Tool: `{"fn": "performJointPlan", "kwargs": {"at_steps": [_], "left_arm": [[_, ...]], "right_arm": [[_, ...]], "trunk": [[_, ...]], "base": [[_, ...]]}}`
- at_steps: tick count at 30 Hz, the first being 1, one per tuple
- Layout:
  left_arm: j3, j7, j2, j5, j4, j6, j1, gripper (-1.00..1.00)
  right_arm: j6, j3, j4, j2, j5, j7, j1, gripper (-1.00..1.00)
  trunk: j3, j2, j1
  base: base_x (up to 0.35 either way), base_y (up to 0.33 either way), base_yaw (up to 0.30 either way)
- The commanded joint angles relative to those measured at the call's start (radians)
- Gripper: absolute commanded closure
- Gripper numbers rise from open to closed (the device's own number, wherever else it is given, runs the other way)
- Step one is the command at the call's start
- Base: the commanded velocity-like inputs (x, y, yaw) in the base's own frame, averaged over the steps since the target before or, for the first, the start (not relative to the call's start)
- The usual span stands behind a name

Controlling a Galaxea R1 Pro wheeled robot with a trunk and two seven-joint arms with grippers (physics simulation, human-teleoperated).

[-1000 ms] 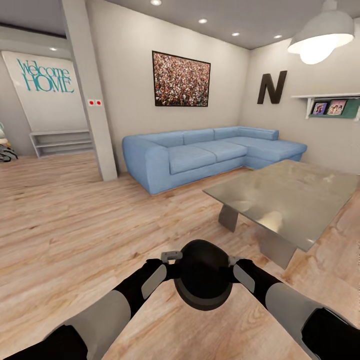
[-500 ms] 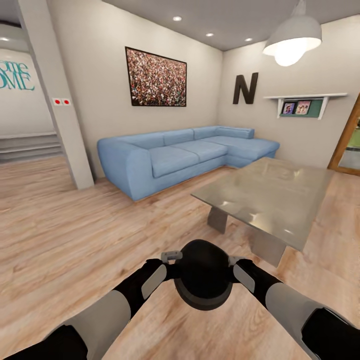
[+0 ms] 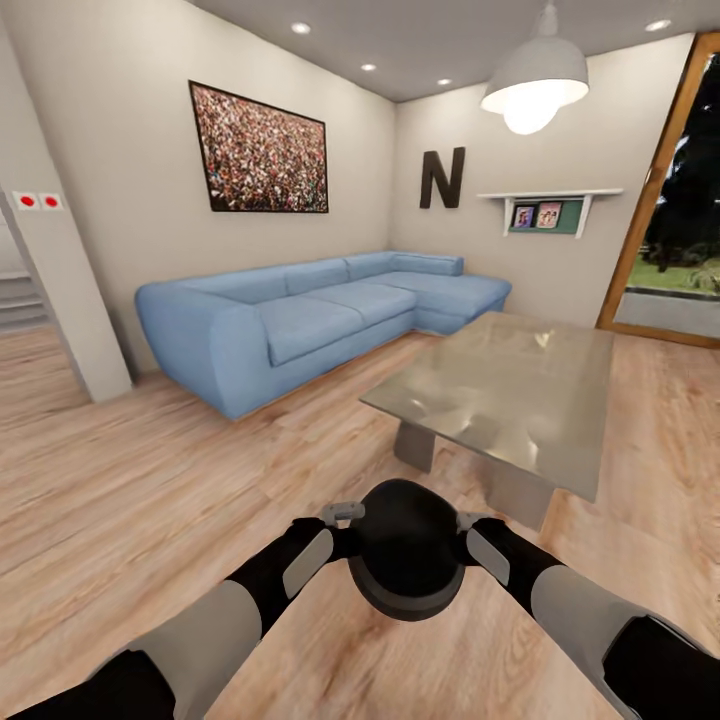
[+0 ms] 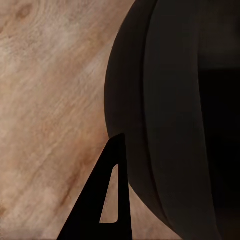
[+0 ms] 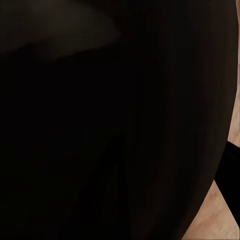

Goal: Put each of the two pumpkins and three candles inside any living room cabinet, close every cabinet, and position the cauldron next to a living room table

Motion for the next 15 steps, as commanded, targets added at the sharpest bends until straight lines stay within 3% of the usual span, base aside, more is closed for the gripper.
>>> {"fn": "performJointPlan", "kwargs": {"at_steps": [1,15], "left_arm": [[-0.004,0.010,0.000,0.006,0.000,0.002,-0.001,1.00],[-0.004,0.011,0.000,0.006,0.000,0.002,-0.001,1.00]], "right_arm": [[0.002,-0.003,-0.005,-0.001,-0.005,-0.008,-0.002,1.00],[0.002,-0.003,-0.005,-0.001,-0.005,-0.008,-0.002,1.00]], "trunk": [[-0.001,-0.001,0.000],[-0.001,-0.001,0.000]], "base": [[0.244,0.243,-0.290],[0.242,0.209,-0.290]]}}
